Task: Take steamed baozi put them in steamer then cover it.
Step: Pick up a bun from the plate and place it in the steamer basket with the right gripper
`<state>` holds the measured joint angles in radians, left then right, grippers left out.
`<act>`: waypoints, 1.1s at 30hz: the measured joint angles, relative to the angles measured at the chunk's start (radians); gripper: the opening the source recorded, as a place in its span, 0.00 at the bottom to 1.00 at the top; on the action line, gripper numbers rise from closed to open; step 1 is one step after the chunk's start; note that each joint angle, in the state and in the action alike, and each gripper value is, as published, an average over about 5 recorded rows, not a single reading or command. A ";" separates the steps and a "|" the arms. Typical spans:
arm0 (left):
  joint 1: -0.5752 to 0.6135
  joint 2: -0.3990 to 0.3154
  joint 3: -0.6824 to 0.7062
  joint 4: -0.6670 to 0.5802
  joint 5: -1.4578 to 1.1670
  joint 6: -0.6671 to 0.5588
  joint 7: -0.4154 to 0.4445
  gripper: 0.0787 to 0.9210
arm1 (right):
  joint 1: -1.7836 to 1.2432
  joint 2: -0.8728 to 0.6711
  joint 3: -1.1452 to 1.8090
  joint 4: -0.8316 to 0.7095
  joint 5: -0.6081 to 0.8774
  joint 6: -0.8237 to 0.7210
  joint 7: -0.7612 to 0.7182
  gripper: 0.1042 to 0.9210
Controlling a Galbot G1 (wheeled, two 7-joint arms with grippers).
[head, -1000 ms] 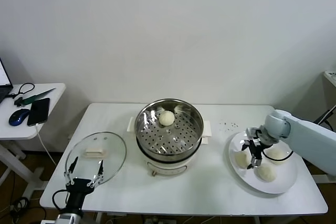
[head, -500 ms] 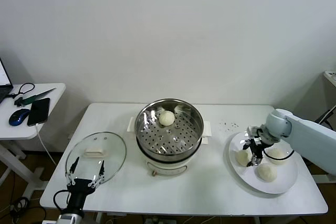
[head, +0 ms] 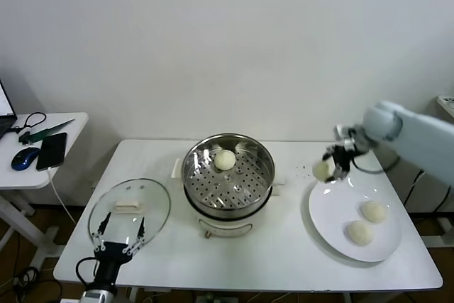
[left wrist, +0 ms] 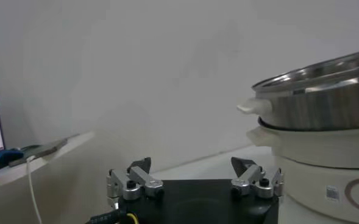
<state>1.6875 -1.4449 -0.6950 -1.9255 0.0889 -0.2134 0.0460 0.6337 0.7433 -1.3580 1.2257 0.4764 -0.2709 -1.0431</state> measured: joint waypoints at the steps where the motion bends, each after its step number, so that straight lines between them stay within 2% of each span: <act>1: 0.000 -0.001 0.002 0.000 0.002 0.000 0.000 0.88 | 0.029 0.017 -0.017 0.002 0.029 -0.005 0.003 0.74; 8: -0.009 -0.011 0.021 0.001 0.017 -0.002 0.000 0.88 | 0.145 0.144 -0.089 0.016 0.195 -0.045 0.038 0.74; 14: -0.007 -0.014 0.033 0.006 0.025 -0.003 0.000 0.88 | 0.161 0.271 -0.105 0.004 0.275 -0.080 0.079 0.74; 24: -0.014 -0.008 0.029 0.014 0.028 -0.003 0.001 0.88 | 0.098 0.485 -0.116 -0.070 0.324 -0.105 0.116 0.74; 33: -0.021 -0.011 0.029 0.021 0.029 -0.003 0.000 0.88 | 0.013 0.602 -0.135 -0.129 0.322 -0.111 0.135 0.74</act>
<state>1.6663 -1.4558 -0.6662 -1.9049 0.1176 -0.2168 0.0462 0.6469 1.3454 -1.4925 1.0968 0.7983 -0.3816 -0.9081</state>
